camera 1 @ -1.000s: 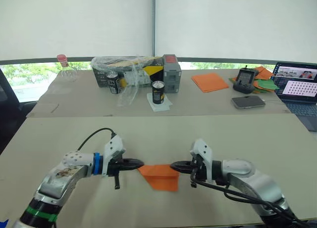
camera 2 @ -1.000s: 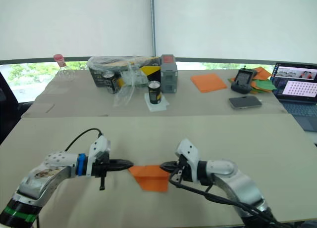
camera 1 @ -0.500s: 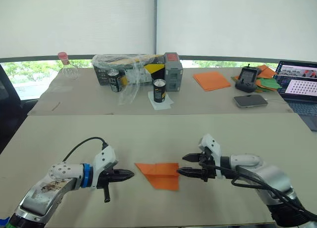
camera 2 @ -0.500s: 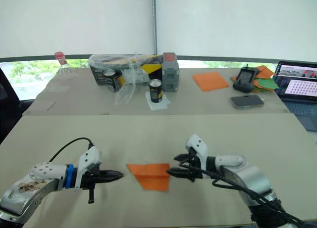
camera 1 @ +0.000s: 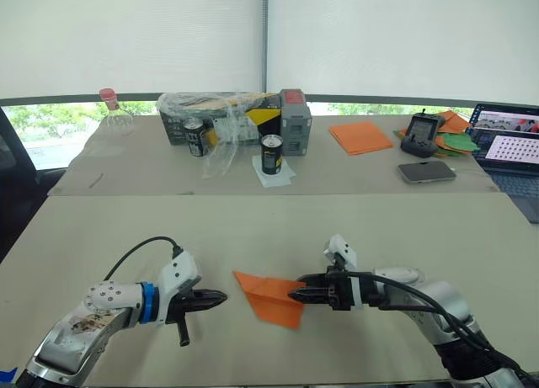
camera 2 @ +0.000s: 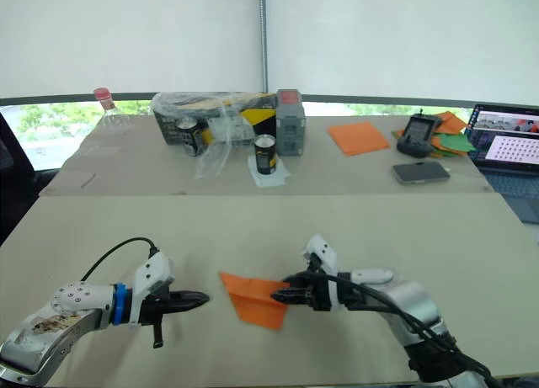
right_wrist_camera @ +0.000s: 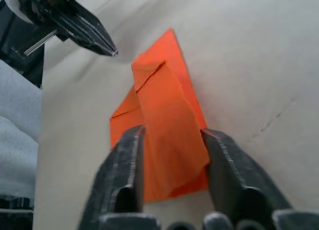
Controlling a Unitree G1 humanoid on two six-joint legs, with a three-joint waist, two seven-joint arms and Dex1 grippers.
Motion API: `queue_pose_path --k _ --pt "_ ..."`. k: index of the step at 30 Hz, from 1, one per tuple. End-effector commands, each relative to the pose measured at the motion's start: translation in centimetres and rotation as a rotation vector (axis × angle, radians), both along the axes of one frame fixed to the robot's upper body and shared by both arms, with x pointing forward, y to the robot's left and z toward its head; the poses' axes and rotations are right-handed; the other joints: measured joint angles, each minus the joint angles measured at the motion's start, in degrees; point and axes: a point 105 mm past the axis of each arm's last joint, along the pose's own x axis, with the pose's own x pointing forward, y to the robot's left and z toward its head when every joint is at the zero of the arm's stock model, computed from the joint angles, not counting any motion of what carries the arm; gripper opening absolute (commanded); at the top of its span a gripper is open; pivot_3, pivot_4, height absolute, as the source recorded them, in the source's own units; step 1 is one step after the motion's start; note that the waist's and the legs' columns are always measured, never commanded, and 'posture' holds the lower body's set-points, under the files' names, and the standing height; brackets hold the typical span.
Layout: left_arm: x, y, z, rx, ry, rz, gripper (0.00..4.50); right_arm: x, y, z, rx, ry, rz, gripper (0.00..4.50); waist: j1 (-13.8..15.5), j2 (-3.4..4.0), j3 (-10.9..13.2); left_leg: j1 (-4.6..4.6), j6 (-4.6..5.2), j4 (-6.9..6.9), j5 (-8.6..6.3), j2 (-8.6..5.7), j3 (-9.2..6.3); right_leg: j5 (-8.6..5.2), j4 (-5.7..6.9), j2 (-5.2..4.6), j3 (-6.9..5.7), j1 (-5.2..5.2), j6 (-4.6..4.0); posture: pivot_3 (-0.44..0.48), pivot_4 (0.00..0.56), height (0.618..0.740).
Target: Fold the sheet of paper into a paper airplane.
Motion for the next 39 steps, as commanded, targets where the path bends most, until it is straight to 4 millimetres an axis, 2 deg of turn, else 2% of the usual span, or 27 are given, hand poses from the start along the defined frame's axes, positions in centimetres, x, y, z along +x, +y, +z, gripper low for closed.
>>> queue_pose_path --k 1,2,5,9,14,18,20,22,25,28,33,36,37,38,39 --pt "0.4 -0.6 0.2 -0.003 -0.033 -0.012 0.0 -0.3 0.2 0.5 0.017 -0.04 0.04 0.37 0.0 0.0 0.0 0.0 0.0 0.0 0.0 0.0 0.0 0.0 0.0 0.01 0.0 0.0 0.0 0.0 0.15 0.74" --pt "0.4 -0.6 0.1 -0.007 -0.033 -0.012 0.0 -0.3 0.2 0.7 0.023 -0.039 0.044 0.03 0.0 0.0 0.0 0.0 0.0 0.0 0.0 -0.01 0.0 0.0 0.02 0.0 0.0 0.0 0.0 0.0 0.15 0.74" --pt "0.6 -0.7 0.1 -0.013 -0.034 -0.008 0.0 -0.5 0.0 1.6 0.035 -0.046 0.066 0.01 0.0 0.0 0.0 -0.01 -0.01 0.01 0.01 -0.01 0.0 0.0 0.02 0.0 0.0 -0.01 0.0 0.0 0.15 0.74" --pt "0.9 -0.5 -0.2 -0.011 -0.036 0.002 0.0 -0.1 -0.2 4.5 0.067 -0.158 0.143 0.01 -0.1 0.0 0.0 -0.02 -0.01 0.04 0.01 -0.02 0.01 0.0 0.04 0.0 0.0 -0.02 0.0 0.0 0.15 0.74" --pt "1.1 -0.6 -0.4 -0.03 -0.027 0.01 0.0 3.4 -0.4 9.2 0.011 -0.46 0.16 0.01 -0.3 0.01 0.0 0.0 -0.04 0.08 0.03 -0.01 0.06 0.03 0.13 0.05 0.02 -0.08 -0.03 0.0 0.15 0.74" --pt "1.4 -0.4 -0.4 -0.03 -0.032 0.022 0.0 4.8 -0.3 11.2 -0.057 -0.683 0.195 0.01 0.0 0.01 0.0 -0.09 -0.08 0.09 0.05 -0.03 0.06 0.03 0.15 0.07 -0.03 -0.2 -0.03 0.0 0.15 0.74" --pt "1.4 -0.3 -0.4 -0.032 -0.033 0.029 0.0 5.3 -0.2 11.6 -0.096 -0.799 0.204 0.01 0.0 0.01 0.0 -0.41 -0.14 0.14 0.09 -0.01 0.07 0.04 0.23 0.03 -0.01 -0.54 -0.03 0.0 0.15 0.74" --pt "1.4 -0.3 -0.5 -0.031 -0.033 0.032 0.0 5.6 -0.1 11.3 -0.164 -0.933 0.229 0.01 0.0 0.01 0.0 -0.63 -0.21 0.45 0.13 -0.02 0.09 0.05 0.69 0.02 0.01 -0.76 -0.02 0.0 0.15 0.74" --pt "1.2 -0.2 -0.6 -0.028 -0.031 0.032 0.0 5.0 0.4 9.8 -0.217 -1.073 0.275 0.01 0.0 0.01 0.0 -0.64 -0.21 0.56 0.13 -0.04 0.13 0.04 0.61 -0.01 0.04 -0.75 -0.02 0.0 0.15 0.74" --pt "1.1 -0.1 -0.8 -0.028 -0.023 0.035 0.0 3.1 0.9 6.3 -0.31 -1.206 0.402 0.01 0.1 0.01 0.0 -0.62 -0.2 0.68 0.12 -0.03 0.12 0.04 0.66 0.01 0.03 -0.71 -0.02 0.0 0.15 0.74" --pt "0.2 -0.6 -1.5 -0.03 0.016 0.007 0.0 1.8 0.1 1.4 -0.4 -1.33 0.359 0.01 0.0 0.01 0.0 -0.57 -0.2 0.81 0.12 -0.06 0.19 0.04 0.88 0.01 0.12 -0.72 -0.02 0.0 0.15 0.74" --pt "0.4 -0.5 -1.4 -0.037 0.024 0.012 0.0 0.5 -0.4 -0.4 -0.409 -1.354 0.382 0.01 0.0 0.01 0.0 -0.48 -0.2 0.84 0.12 -0.14 0.24 0.05 0.92 0.02 0.16 -0.65 -0.03 0.0 0.15 0.74" --pt "0.5 -0.5 -1.5 -0.036 0.027 0.008 0.0 0.1 -0.5 -0.3 -0.384 -1.356 0.365 0.47 0.0 0.01 0.0 -0.39 -0.2 0.84 0.12 -0.13 0.24 0.05 0.95 0.03 0.17 -0.59 -0.03 0.0 0.15 0.74" --pt "0.5 -0.6 -1.5 -0.036 0.029 0.004 0.0 -0.2 -0.4 -0.1 -0.366 -1.367 0.354 0.6 0.0 0.01 0.0 -0.34 -0.2 0.83 0.12 -0.11 0.24 0.05 0.95 0.05 0.16 -0.54 -0.03 0.0 0.15 0.74" --pt "0.6 -0.6 -1.5 -0.036 0.031 0.0 0.0 -0.3 -0.4 0.3 -0.347 -1.376 0.339 0.92 0.0 0.01 0.0 -0.28 -0.2 0.83 0.12 -0.09 0.22 0.05 0.95 0.09 0.15 -0.48 -0.03 0.0 0.15 0.74"
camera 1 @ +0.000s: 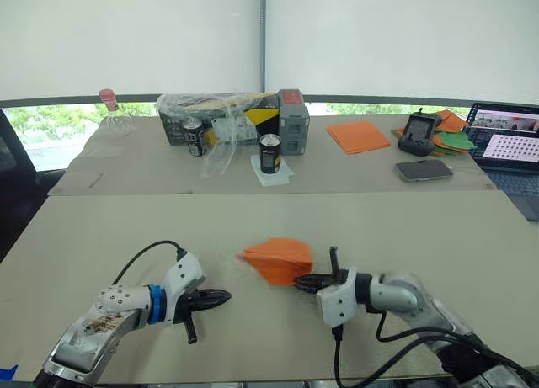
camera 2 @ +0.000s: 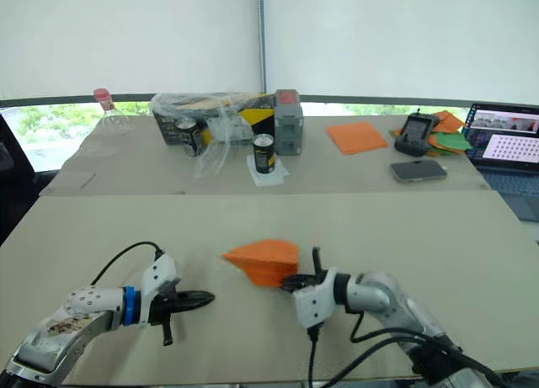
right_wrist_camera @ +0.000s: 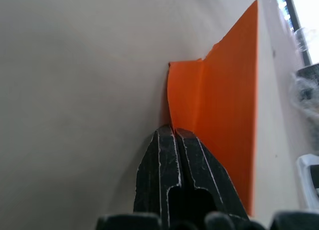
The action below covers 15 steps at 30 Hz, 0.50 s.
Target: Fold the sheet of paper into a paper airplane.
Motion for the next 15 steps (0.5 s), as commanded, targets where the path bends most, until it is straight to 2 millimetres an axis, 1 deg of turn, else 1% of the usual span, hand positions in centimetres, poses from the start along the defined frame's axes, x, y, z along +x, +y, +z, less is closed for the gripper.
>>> queue_pose_path --k 1,5,7,9,10,13,15 --pt "0.1 -0.3 0.1 -0.009 0.009 -0.027 0.0 -0.7 0.4 1.9 0.07 -0.065 0.038 1.19 0.0 0.0 0.0 0.01 0.0 0.0 0.0 0.03 -0.01 0.0 0.0 0.03 0.0 0.01 0.0 0.0 0.15 0.74" --pt "0.1 -0.7 0.4 -0.04 0.021 -0.033 0.0 -0.9 0.0 4.2 0.114 -0.109 0.064 2.63 -0.1 0.0 0.0 -0.01 0.0 0.01 0.0 0.02 0.0 0.0 0.01 0.01 0.01 0.0 -0.01 0.0 0.15 0.74" --pt "0.1 -0.8 0.5 -0.057 0.031 -0.03 0.0 -1.4 -0.4 5.2 0.128 -0.095 0.071 3.23 0.0 0.0 0.0 -0.04 0.0 0.04 0.0 0.03 0.0 0.0 0.0 0.0 0.01 0.0 -0.01 0.0 0.15 0.74" --pt "0.0 -0.7 0.6 -0.057 0.033 -0.031 0.0 -1.8 -0.9 6.3 0.144 -0.097 0.061 3.23 0.1 0.0 0.0 -0.08 0.01 0.05 -0.01 0.06 -0.02 0.0 -0.02 -0.02 0.0 -0.01 0.0 0.0 0.15 0.74" --pt "0.0 -0.6 0.6 -0.055 0.033 -0.03 0.0 -1.8 -1.3 7.2 0.173 -0.095 0.046 3.23 0.1 0.0 0.0 -0.08 0.02 0.05 -0.01 0.06 -0.02 0.0 -0.03 -0.01 0.0 -0.01 0.0 0.0 0.15 0.74" --pt "0.1 -0.4 0.9 -0.065 0.038 -0.024 0.0 -1.5 -1.4 8.8 0.233 -0.05 0.008 3.23 0.0 -0.01 0.0 -0.07 0.03 0.05 -0.02 0.08 -0.02 0.0 -0.02 -0.01 0.01 0.01 0.0 0.0 0.15 0.74" --pt "0.5 -0.3 1.2 -0.09 0.025 0.0 0.0 -0.6 -0.9 9.4 0.291 0.006 -0.037 2.71 -0.2 -0.01 0.0 -0.03 0.03 0.05 -0.02 0.08 -0.01 0.0 0.0 0.01 0.01 0.02 -0.01 0.0 0.15 0.74"
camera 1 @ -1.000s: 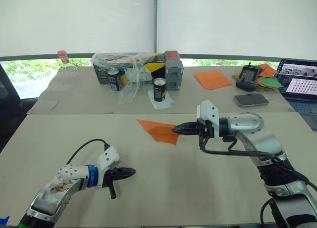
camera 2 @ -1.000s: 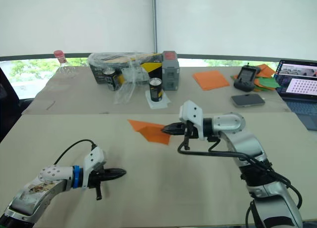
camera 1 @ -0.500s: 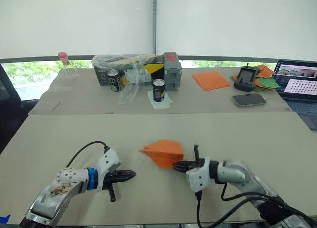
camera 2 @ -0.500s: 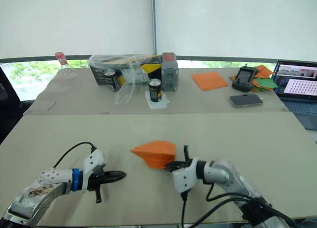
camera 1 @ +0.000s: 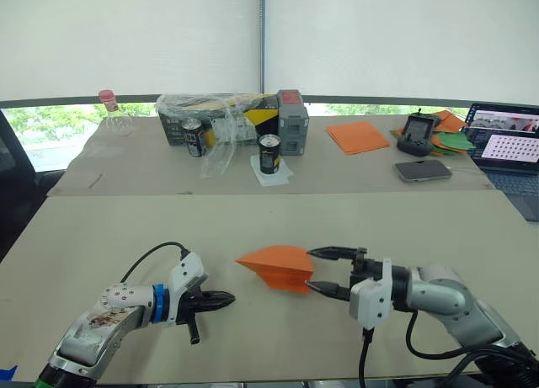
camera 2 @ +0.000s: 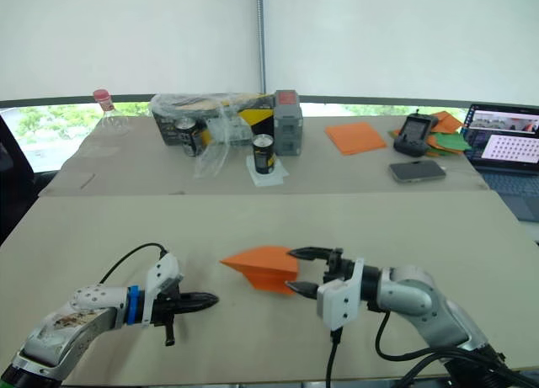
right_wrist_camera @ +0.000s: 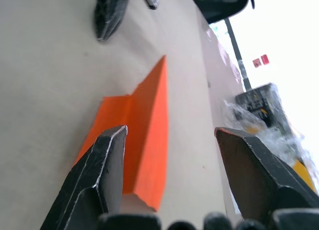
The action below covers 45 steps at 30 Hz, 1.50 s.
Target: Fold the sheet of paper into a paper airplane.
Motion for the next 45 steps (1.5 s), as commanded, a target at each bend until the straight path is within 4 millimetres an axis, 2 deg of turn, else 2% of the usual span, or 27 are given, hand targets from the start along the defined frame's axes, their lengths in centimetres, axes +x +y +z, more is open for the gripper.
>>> queue_pose_path --k 1,2,4,5,8,12,18,22,29,34,41,45 --pt "0.6 0.1 1.3 -0.04 -0.042 0.023 0.0 1.0 0.7 2.1 0.111 0.062 -0.04 2.4 -0.2 0.0 0.0 0.0 0.0 0.0 0.0 0.01 0.0 0.0 0.0 0.03 0.0 0.0 -0.01 0.0 0.15 0.74" --pt "0.6 0.1 1.3 -0.041 -0.042 0.023 0.0 1.6 0.9 2.2 0.132 0.097 -0.068 2.04 -0.2 0.0 0.0 0.01 0.0 0.0 0.0 0.03 0.0 0.01 0.02 0.06 0.0 -0.01 -0.03 0.0 0.15 0.74" --pt "0.6 0.0 1.4 -0.041 -0.045 0.019 0.0 3.4 0.8 1.2 0.184 0.277 -0.186 1.37 -0.1 0.0 0.0 0.02 0.0 0.0 0.0 0.03 -0.01 0.02 0.03 0.06 -0.01 -0.02 -0.03 0.0 0.15 0.74" --pt "0.6 0.0 1.4 -0.038 -0.053 0.02 0.0 4.2 0.3 0.1 0.209 0.412 -0.276 1.0 0.0 0.0 0.0 0.0 0.0 0.0 0.0 0.03 -0.03 0.02 0.03 0.06 -0.02 -0.01 -0.03 0.0 0.15 0.74" --pt "1.0 0.3 1.8 -0.031 -0.083 0.041 0.0 4.1 0.8 -1.3 0.261 0.618 -0.32 0.01 0.5 0.0 0.0 -0.1 0.0 0.02 0.0 0.02 -0.09 0.02 0.01 -0.02 -0.06 -0.04 -0.03 0.0 0.15 0.74" --pt "1.8 0.8 2.1 -0.017 -0.142 0.076 0.0 3.9 2.1 -2.0 0.278 0.647 -0.306 0.01 0.2 0.0 0.0 -0.22 0.0 0.04 0.0 -0.03 -0.06 0.02 -0.02 -0.08 -0.04 -0.16 -0.03 0.0 0.15 0.74" --pt "2.9 1.1 3.0 -0.041 -0.176 0.104 0.0 2.7 3.4 -3.2 0.191 0.606 -0.225 0.01 0.1 0.0 0.0 -0.18 0.0 0.04 0.0 -0.06 -0.06 0.02 0.01 -0.02 -0.08 -0.16 -0.03 0.0 0.15 0.74" --pt "2.7 1.2 2.9 -0.029 -0.155 0.079 0.0 1.8 3.7 -4.6 0.157 0.656 -0.211 0.01 0.1 0.0 0.0 -0.18 0.0 0.04 0.0 -0.06 -0.06 0.02 0.01 0.0 -0.08 -0.16 -0.02 0.0 0.15 0.74" --pt "2.1 0.9 3.1 -0.03 -0.124 0.033 0.0 1.5 3.6 -6.5 0.112 0.691 -0.222 0.01 0.1 0.0 0.0 -0.15 0.0 0.06 0.0 -0.06 -0.05 0.02 0.03 0.0 -0.07 -0.14 -0.02 0.0 0.15 0.74" --pt "1.7 -0.5 3.2 -0.048 -0.106 -0.033 0.0 1.3 3.3 -7.7 0.069 0.72 -0.24 0.01 0.1 0.0 0.0 -0.14 0.0 0.06 0.0 -0.06 -0.05 0.02 0.03 -0.01 -0.07 -0.12 -0.02 0.0 0.15 0.74" --pt "3.1 -3.6 3.4 -0.084 -0.144 -0.095 0.0 1.2 3.0 -8.4 0.044 0.737 -0.259 0.01 0.1 -0.03 0.0 -0.08 0.0 0.09 0.0 -0.08 -0.05 0.02 0.04 0.0 -0.08 -0.03 -0.02 0.0 0.15 0.74" --pt "3.4 -5.1 2.1 -0.046 -0.146 -0.139 0.0 1.1 2.8 -8.5 0.05 0.739 -0.281 0.01 0.1 -0.03 0.0 -0.05 0.0 0.08 0.0 -0.08 -0.05 0.02 0.04 0.02 -0.06 -0.03 -0.02 0.0 0.15 0.74"
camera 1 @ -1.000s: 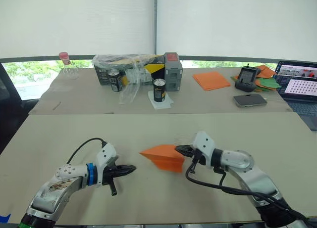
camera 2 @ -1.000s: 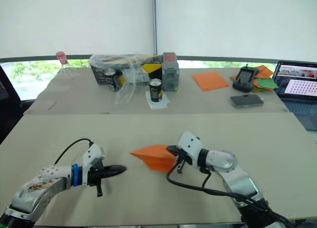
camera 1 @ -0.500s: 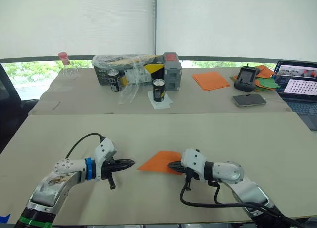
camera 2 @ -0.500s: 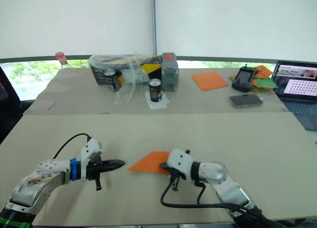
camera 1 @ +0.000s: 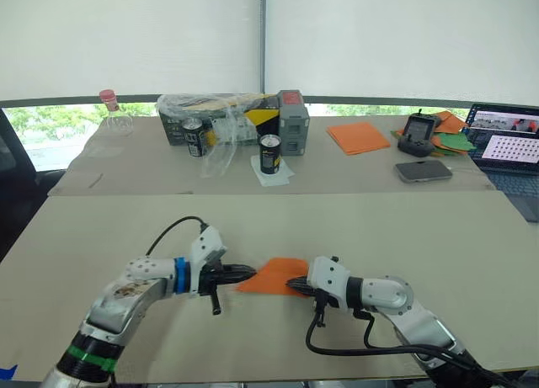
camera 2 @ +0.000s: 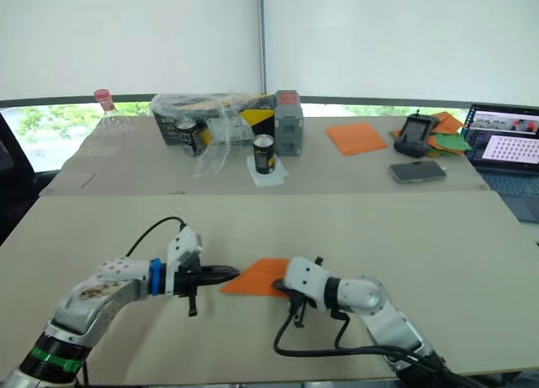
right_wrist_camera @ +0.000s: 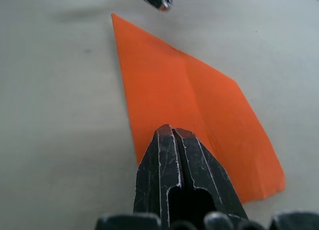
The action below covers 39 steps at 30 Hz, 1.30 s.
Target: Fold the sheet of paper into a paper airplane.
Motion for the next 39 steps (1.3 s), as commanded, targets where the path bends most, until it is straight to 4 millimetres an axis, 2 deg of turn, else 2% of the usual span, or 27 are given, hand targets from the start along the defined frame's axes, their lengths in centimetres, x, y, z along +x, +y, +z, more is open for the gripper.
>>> queue_pose_path --k 1,6,8,11,13,15,16,18,20,22,24,27,29,36,39 --pt "0.0 -0.9 -0.9 0.049 -0.025 -0.034 0.0 -0.4 -0.4 -1.1 -0.027 0.037 -0.022 0.01 0.0 0.0 0.0 0.0 0.0 0.0 0.0 0.0 0.0 0.0 0.0 0.0 0.0 0.0 0.0 0.0 0.15 0.74" --pt "-0.2 -0.9 -3.2 0.12 0.019 -0.059 0.0 -0.6 -0.6 -1.1 -0.022 0.049 -0.041 0.01 0.1 -0.01 0.0 0.0 0.0 0.01 0.0 -0.01 0.0 0.0 0.01 0.0 0.01 0.0 0.0 0.0 0.15 0.74" --pt "-0.6 -0.6 -4.7 0.209 0.022 -0.076 0.0 -0.6 -0.8 -1.0 -0.015 0.052 -0.047 0.01 0.2 -0.01 0.0 0.07 0.0 0.02 0.0 -0.02 -0.01 0.0 -0.01 -0.02 -0.01 0.1 0.0 0.0 0.15 0.74" --pt "-0.7 -0.5 -5.6 0.24 0.05 -0.049 0.0 -0.6 -1.6 -0.3 0.061 0.097 -0.094 0.01 0.3 0.02 -0.1 0.38 0.05 0.01 -0.03 -0.03 -0.04 -0.01 -0.11 -0.02 -0.04 0.5 0.02 0.0 0.15 0.74" --pt "-0.6 -0.4 -5.7 0.232 0.053 -0.025 0.0 -0.2 -2.5 1.4 0.161 0.111 -0.143 0.01 0.3 0.03 -0.1 0.85 0.22 -0.04 -0.13 0.0 -0.05 -0.04 -0.3 -0.02 -0.05 1.02 0.06 0.0 0.15 0.74" --pt "-0.8 -0.2 -5.7 0.225 0.058 -0.016 0.0 0.3 -3.3 2.9 0.212 0.118 -0.163 0.01 0.1 0.03 -0.1 0.9 0.24 -0.03 -0.14 0.0 -0.04 -0.04 -0.35 -0.03 -0.03 1.11 0.06 0.0 0.15 0.74" --pt "-0.9 -0.1 -5.7 0.218 0.067 -0.015 0.0 0.5 -3.7 3.4 0.217 0.126 -0.164 0.61 0.0 0.03 -0.1 0.9 0.24 -0.02 -0.14 -0.01 -0.03 -0.04 -0.33 -0.03 -0.01 1.1 0.06 0.0 0.15 0.74" --pt "-1.2 -0.2 -5.7 0.202 0.081 -0.016 0.0 1.4 -4.2 4.3 0.24 0.137 -0.196 1.21 -0.1 0.04 -0.1 0.94 0.24 -0.03 -0.14 0.0 -0.04 -0.04 -0.29 -0.03 -0.01 1.11 0.06 0.0 0.15 0.74" --pt "-1.3 -0.3 -5.6 0.188 0.086 -0.014 0.0 2.9 -4.4 5.6 0.38 0.23 -0.285 1.94 -0.2 0.04 -0.1 0.97 0.24 -0.04 -0.14 0.07 -0.04 -0.04 -0.22 0.03 -0.01 1.09 0.06 0.0 0.15 0.74" --pt "-1.5 -0.6 -5.7 0.192 0.084 -0.02 0.0 3.1 -4.0 5.7 0.481 0.441 -0.311 2.59 -0.1 0.09 -0.1 0.95 0.24 -0.06 -0.14 0.09 -0.08 -0.04 -0.13 0.05 -0.01 1.01 0.05 0.0 0.15 0.74" --pt "-1.7 -1.1 -5.5 0.185 0.08 -0.027 0.0 2.7 -3.5 5.2 0.466 0.579 -0.282 2.59 0.1 0.11 -0.2 0.93 0.24 -0.07 -0.14 0.1 -0.1 -0.04 -0.12 0.05 -0.01 1.0 0.05 0.0 0.15 0.74" --pt "-1.6 -1.5 -5.3 0.173 0.076 -0.023 0.0 3.3 -3.2 3.9 0.407 0.633 -0.297 2.59 0.3 0.12 -0.2 0.86 0.25 -0.06 -0.15 0.05 -0.12 -0.04 -0.21 -0.06 -0.05 1.01 0.05 0.0 0.15 0.74" --pt "-1.6 -1.5 -5.3 0.173 0.074 -0.018 0.0 3.5 -3.1 3.3 0.366 0.637 -0.287 2.59 0.3 0.12 -0.2 0.83 0.25 -0.06 -0.15 -0.03 -0.06 -0.04 -0.26 -0.14 -0.01 0.99 0.06 0.0 0.15 0.74" --pt "-1.8 -1.0 -5.6 0.181 0.081 -0.007 0.0 5.4 -3.3 3.3 0.368 0.604 -0.284 2.59 0.1 0.13 -0.2 0.83 0.25 -0.06 -0.15 -0.06 -0.06 -0.04 -0.27 -0.08 -0.03 0.98 0.06 0.0 0.15 0.74" --pt "-1.9 -0.9 -5.7 0.183 0.084 -0.004 0.0 5.4 -3.4 2.9 0.341 0.614 -0.274 2.59 0.1 0.13 -0.2 0.83 0.25 -0.07 -0.15 -0.05 -0.06 -0.04 -0.27 -0.08 -0.03 0.97 0.06 0.0 0.15 0.74"
